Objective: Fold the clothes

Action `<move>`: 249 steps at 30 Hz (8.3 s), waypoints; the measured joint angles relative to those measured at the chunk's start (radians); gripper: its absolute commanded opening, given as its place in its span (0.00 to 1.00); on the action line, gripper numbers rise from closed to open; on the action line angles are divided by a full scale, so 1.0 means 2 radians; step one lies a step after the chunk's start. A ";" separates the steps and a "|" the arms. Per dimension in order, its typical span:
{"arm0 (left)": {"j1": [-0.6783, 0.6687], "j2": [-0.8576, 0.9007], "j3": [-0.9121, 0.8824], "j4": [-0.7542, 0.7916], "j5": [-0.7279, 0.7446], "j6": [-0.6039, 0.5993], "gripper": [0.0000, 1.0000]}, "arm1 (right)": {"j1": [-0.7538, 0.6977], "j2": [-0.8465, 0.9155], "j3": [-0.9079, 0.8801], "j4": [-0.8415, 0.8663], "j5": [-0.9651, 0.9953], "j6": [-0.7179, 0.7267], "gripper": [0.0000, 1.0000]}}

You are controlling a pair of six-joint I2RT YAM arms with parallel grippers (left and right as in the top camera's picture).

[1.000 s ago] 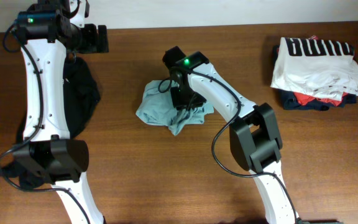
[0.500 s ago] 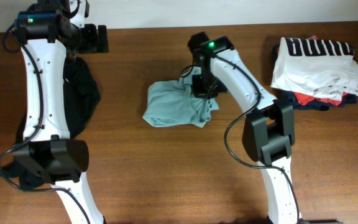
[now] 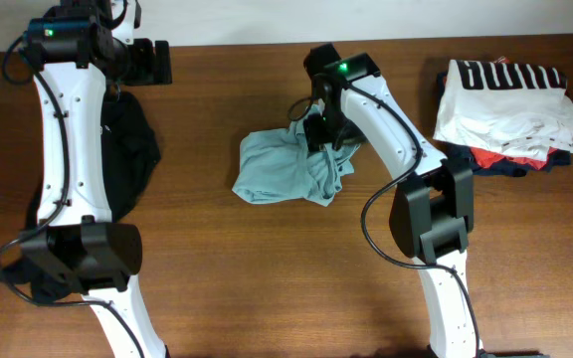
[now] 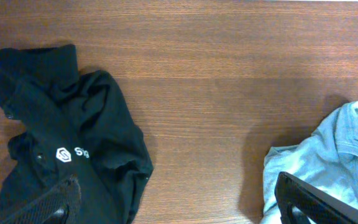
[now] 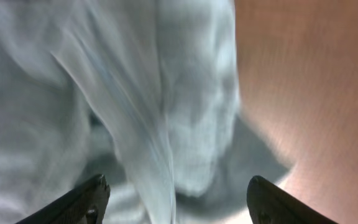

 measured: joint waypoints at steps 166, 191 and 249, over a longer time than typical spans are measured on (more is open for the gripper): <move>0.000 0.000 -0.029 0.004 -0.012 0.000 0.99 | -0.402 0.018 0.278 0.056 -0.320 0.132 0.04; 0.000 0.000 -0.029 0.008 -0.012 0.000 0.99 | -0.405 0.018 0.196 0.123 -0.171 0.251 0.04; 0.000 0.000 -0.029 0.029 -0.012 0.000 0.99 | -0.422 0.018 0.070 0.146 -0.077 -0.072 0.04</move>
